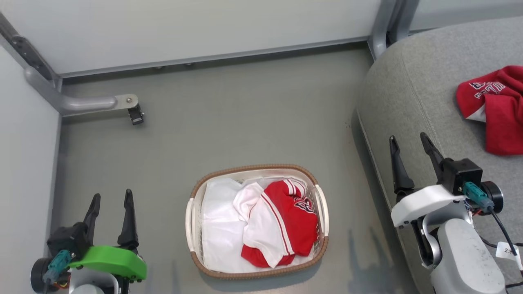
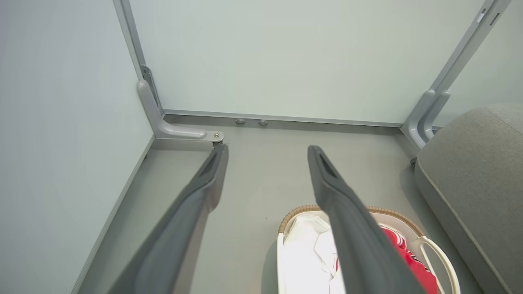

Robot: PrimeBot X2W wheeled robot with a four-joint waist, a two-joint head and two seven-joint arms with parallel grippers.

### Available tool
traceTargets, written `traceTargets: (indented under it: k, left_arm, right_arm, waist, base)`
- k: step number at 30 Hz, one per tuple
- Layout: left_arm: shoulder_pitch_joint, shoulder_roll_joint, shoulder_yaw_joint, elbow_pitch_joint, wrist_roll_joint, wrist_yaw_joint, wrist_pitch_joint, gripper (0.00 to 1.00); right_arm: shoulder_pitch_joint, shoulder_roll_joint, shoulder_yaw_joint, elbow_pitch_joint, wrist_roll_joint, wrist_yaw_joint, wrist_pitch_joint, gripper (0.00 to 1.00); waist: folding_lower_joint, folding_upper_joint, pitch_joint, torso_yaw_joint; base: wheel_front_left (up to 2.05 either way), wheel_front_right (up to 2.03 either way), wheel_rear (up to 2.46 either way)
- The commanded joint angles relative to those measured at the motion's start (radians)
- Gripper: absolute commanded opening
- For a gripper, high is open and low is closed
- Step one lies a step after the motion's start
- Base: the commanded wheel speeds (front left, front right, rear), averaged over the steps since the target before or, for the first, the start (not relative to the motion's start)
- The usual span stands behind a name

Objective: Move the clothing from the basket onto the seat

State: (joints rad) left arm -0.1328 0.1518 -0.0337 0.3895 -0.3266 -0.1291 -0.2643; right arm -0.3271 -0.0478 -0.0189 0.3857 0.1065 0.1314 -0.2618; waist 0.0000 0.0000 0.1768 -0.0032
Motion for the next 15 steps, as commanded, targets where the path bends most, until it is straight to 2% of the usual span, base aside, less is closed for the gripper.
traceTargets:
  k: [1,7,15]
  left_arm:
    - [0.026,-0.004,0.008,0.002,0.014,-0.003,0.0,1.0]
    - [0.105,-0.037,0.046,-0.015,0.061,-0.003,0.0,1.0]
    - [0.159,-0.065,0.054,-0.041,0.061,-0.003,0.0,1.0]
  right_arm:
    - [0.029,-0.006,0.0,0.002,0.013,-0.001,-0.005,1.0]
    - [0.107,-0.005,0.007,-0.017,0.022,-0.001,-0.005,1.0]
    - [0.17,-0.005,0.007,-0.032,0.026,-0.001,-0.005,1.0]
  waist:
    - [0.0,0.0,-0.076,0.055]
    - [0.0,0.0,-0.145,0.063]
    - [0.0,0.0,-0.153,0.051]
  base:
    - [0.0,0.0,0.0]
    - [0.0,0.0,0.0]
    - [0.0,0.0,0.0]
